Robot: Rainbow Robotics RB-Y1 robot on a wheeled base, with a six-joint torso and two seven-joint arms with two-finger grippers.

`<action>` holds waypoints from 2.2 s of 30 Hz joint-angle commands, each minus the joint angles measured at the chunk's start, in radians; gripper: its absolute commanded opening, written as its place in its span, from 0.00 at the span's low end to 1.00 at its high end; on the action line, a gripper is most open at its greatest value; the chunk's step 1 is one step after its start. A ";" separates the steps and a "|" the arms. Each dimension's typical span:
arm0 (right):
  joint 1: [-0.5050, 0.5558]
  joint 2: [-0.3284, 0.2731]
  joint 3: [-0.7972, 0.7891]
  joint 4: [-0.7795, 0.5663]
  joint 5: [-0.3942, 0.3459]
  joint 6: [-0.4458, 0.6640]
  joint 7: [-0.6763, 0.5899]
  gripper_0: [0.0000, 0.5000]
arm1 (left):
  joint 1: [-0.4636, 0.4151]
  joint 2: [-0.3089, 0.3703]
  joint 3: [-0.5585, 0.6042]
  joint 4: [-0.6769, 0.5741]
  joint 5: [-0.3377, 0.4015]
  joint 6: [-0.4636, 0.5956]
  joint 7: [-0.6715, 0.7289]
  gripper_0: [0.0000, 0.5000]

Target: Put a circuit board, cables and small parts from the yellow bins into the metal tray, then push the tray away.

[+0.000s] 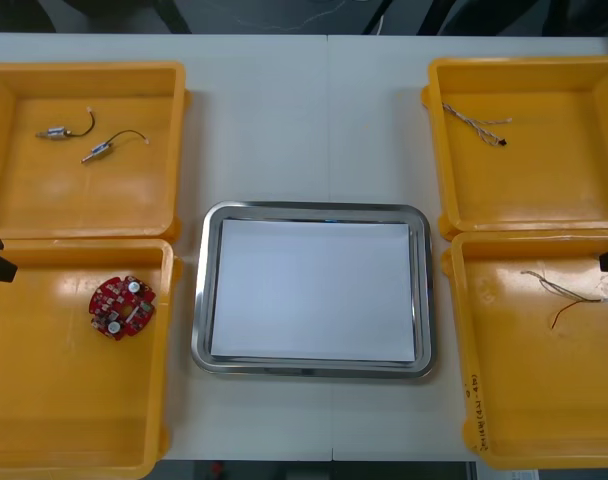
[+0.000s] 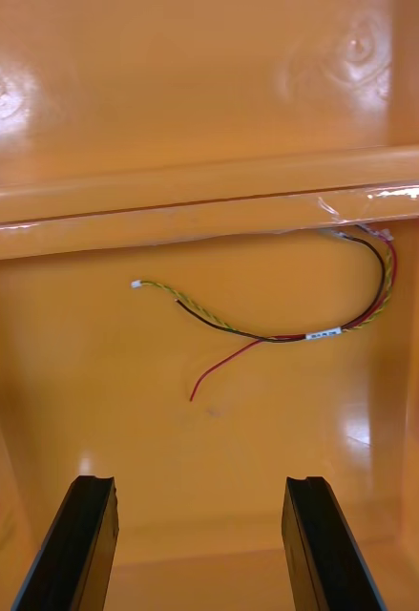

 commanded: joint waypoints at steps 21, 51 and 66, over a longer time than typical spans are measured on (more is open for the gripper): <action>0.073 0.189 0.008 0.101 0.212 -0.116 -0.121 1.00 | 0.160 -0.134 -0.127 -0.126 -0.176 -0.203 0.052 1.00; 0.118 0.279 0.089 0.285 0.290 -0.325 -0.149 1.00 | 0.192 -0.141 -0.484 -0.126 -0.492 -0.376 0.094 1.00; 0.155 0.292 0.097 0.317 0.299 -0.372 -0.159 1.00 | 0.195 -0.128 -0.586 -0.125 -0.606 -0.404 0.132 1.00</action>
